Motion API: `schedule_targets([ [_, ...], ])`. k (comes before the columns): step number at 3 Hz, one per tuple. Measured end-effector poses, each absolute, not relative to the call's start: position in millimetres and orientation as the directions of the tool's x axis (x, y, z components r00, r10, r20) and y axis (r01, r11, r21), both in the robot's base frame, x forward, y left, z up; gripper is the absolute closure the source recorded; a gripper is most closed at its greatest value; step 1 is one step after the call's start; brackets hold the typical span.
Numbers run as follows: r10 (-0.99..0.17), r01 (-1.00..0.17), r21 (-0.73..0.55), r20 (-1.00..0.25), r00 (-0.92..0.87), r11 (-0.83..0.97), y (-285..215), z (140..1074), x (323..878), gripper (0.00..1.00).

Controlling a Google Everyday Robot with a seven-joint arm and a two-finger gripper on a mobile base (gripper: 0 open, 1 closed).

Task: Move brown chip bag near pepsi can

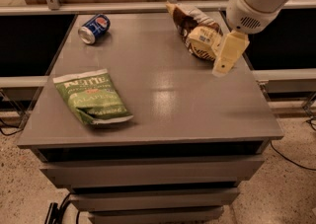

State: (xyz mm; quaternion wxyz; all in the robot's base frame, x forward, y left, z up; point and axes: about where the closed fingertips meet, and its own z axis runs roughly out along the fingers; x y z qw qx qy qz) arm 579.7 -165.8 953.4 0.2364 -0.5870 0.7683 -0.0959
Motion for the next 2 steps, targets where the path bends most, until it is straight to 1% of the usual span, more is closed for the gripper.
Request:
schedule_targets([
  [1,-0.945,-0.834,-0.469,-0.278,-0.173,0.291,-168.6,950.5,613.7,0.0],
  [2,-0.945,-0.803,-0.522,-0.289,-0.151,0.288,-180.3,935.8,678.2,0.0],
])
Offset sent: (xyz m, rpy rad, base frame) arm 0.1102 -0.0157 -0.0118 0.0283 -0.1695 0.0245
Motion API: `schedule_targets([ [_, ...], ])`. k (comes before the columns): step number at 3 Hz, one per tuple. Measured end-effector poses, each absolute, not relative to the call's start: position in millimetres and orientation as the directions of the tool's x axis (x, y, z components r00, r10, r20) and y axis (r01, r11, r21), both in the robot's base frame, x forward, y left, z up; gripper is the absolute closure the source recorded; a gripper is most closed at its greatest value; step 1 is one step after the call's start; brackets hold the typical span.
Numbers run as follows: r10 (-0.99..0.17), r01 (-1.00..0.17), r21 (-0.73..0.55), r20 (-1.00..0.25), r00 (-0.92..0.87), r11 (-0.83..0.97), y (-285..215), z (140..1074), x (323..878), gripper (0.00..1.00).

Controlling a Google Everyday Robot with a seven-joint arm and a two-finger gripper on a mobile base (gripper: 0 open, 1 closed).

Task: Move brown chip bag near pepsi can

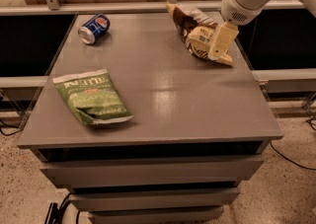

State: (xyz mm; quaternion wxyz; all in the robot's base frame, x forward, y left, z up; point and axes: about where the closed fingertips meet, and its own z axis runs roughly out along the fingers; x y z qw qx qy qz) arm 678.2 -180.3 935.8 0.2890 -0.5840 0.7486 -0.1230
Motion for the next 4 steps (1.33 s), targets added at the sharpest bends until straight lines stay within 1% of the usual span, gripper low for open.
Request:
schedule_targets([
  [2,-0.936,-0.792,-0.522,-0.306,-0.172,0.316,-180.2,931.9,681.8,0.0],
  [4,-0.892,-0.699,-0.57,-0.385,-0.238,0.433,-170.0,925.2,693.6,0.0],
])
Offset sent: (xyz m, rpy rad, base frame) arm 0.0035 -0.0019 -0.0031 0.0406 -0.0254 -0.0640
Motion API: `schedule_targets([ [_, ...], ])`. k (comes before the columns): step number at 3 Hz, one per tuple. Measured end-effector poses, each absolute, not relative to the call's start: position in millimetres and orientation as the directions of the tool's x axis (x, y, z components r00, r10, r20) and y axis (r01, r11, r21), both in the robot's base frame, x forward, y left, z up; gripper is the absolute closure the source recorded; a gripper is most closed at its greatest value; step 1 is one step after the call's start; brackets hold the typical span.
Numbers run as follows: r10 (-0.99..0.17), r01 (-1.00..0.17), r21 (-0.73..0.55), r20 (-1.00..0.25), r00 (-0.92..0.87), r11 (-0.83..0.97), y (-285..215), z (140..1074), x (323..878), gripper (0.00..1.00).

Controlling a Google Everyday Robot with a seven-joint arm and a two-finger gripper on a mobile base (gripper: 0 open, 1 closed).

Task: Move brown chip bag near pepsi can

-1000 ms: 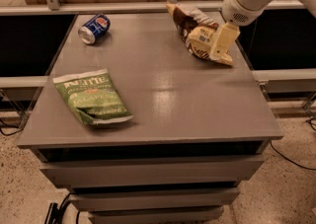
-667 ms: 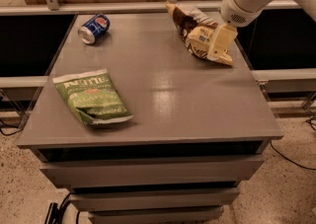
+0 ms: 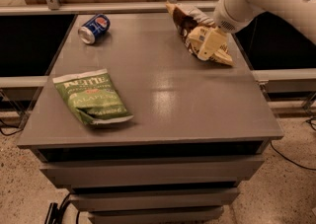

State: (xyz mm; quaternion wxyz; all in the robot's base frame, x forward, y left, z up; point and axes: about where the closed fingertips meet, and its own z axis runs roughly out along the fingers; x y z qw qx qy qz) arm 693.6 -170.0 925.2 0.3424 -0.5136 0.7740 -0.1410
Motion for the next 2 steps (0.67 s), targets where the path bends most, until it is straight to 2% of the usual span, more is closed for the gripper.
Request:
schedule_targets([
  [1,-0.864,-0.676,-0.557,-0.431,-0.262,0.483,-164.6,912.1,701.1,0.0],
  [2,-0.848,-0.669,-0.545,-0.458,-0.267,0.506,-158.4,900.9,705.6,0.16],
])
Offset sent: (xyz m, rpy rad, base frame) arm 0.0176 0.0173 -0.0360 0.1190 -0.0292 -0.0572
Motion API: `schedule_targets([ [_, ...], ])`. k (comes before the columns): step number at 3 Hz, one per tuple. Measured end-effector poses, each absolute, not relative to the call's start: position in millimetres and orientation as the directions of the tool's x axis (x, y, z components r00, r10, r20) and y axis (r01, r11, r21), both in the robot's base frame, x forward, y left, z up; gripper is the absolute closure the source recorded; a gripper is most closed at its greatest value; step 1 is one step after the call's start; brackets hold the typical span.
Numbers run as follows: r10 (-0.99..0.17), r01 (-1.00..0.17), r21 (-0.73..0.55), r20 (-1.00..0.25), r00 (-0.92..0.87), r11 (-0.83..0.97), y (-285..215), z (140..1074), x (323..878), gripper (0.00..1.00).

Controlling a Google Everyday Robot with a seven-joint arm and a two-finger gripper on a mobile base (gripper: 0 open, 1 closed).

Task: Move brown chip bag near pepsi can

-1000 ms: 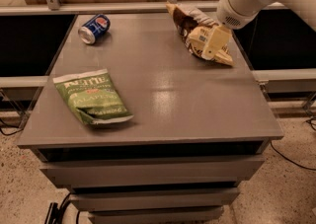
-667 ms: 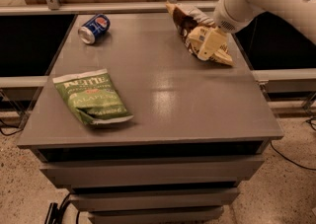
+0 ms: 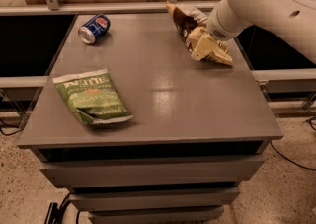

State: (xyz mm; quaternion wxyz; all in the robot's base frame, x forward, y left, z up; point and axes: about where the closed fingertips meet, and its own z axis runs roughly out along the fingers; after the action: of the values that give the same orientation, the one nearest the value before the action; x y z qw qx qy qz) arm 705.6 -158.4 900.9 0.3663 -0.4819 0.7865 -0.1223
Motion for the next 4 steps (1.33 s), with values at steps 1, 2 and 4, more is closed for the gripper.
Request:
schedule_targets([
  [1,-0.838,-0.669,-0.533,-0.474,-0.271,0.518,-154.6,890.3,709.4,0.41],
  [2,-0.833,-0.671,-0.524,-0.478,-0.279,0.525,-155.1,881.2,712.9,0.53],
  [4,-0.829,-0.668,-0.519,-0.48,-0.289,0.533,-158.8,873.8,717.6,0.92],
])
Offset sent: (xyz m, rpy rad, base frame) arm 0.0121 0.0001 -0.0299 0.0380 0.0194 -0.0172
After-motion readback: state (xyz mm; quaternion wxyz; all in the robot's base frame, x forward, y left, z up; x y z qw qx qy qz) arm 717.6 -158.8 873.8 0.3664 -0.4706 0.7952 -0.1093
